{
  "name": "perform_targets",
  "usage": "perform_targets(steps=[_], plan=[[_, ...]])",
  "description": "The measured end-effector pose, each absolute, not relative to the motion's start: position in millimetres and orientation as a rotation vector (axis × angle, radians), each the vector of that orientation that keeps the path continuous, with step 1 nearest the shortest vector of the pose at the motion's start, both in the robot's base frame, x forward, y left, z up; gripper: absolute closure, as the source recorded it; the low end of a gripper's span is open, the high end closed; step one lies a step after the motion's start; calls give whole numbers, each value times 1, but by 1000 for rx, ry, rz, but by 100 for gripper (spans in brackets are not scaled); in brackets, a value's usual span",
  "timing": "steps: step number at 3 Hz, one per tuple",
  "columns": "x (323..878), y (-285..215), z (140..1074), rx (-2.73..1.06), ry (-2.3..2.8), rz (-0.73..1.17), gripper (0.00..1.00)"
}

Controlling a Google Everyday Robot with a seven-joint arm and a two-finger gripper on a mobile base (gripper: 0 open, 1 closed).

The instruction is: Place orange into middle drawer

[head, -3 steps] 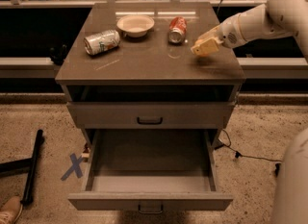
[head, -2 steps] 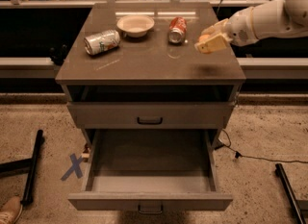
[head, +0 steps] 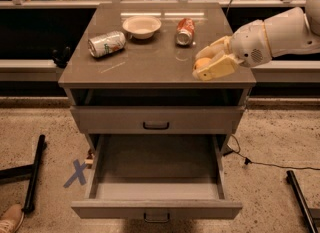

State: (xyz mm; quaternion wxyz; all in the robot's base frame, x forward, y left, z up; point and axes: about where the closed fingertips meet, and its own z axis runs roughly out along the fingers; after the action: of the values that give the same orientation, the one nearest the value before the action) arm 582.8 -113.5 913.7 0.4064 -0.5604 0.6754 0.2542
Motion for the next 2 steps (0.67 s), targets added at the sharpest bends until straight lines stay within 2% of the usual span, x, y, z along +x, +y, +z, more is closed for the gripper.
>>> perform_targets(steps=[2], plan=[[572, -117, 879, -1426, 1696, 665, 100]])
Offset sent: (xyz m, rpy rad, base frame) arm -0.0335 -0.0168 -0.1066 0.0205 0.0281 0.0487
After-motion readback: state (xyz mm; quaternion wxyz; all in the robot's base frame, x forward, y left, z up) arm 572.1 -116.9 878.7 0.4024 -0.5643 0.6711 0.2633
